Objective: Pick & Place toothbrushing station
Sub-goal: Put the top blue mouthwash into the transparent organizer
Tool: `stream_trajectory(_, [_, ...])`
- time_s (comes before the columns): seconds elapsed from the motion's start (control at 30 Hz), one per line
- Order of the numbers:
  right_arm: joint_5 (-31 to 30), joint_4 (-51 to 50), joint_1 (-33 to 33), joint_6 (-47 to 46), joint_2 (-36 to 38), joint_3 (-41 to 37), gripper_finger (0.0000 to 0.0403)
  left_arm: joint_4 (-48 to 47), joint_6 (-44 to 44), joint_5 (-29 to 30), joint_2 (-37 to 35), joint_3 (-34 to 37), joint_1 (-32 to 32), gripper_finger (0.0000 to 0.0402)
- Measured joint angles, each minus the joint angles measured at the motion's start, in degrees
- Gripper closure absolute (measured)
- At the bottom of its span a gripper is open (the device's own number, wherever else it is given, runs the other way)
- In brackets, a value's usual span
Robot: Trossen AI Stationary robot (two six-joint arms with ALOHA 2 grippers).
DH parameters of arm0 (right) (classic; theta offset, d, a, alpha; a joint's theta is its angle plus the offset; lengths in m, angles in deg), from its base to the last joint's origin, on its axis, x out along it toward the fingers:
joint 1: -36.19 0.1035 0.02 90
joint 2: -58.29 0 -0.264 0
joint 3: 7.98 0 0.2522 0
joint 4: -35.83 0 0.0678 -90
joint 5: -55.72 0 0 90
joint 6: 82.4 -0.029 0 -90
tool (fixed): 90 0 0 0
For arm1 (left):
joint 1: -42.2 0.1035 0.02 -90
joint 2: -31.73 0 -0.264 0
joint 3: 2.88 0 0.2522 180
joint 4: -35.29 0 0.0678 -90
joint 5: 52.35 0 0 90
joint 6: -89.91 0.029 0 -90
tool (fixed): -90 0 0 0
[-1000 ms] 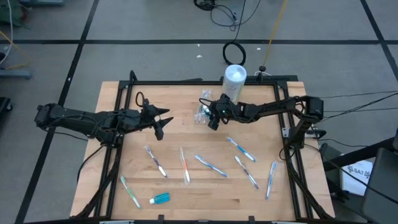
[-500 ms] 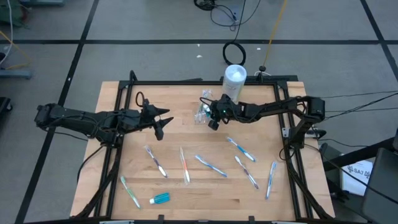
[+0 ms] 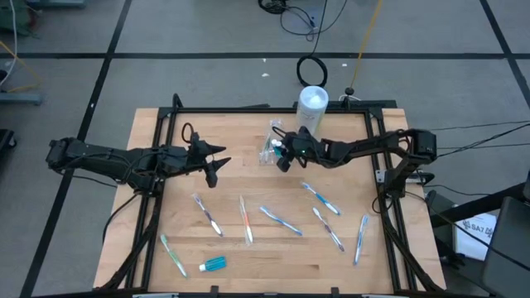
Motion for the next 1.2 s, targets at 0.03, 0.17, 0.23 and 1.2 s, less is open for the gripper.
stream_trajectory(0.03, [-0.01,3.36,0.17,-0.05,0.00,-1.31,0.0297,-0.07,-0.02,0.00,0.00,0.00,0.00,0.0206])
stream_trajectory(0.17, [-0.89,17.22,1.19,-0.12,0.00,-6.83,0.0295,-0.07,0.00,0.00,0.00,0.00,0.00,0.0206])
stream_trajectory(0.23, [-3.78,21.17,1.95,-0.43,0.03,-9.32,0.0299,-0.07,0.00,0.00,0.00,0.00,0.00,0.0206])
stream_trajectory(1.2, [-7.23,23.62,2.88,0.40,0.04,-14.51,0.0265,-0.01,-0.57,0.02,0.00,0.00,0.00,0.0206])
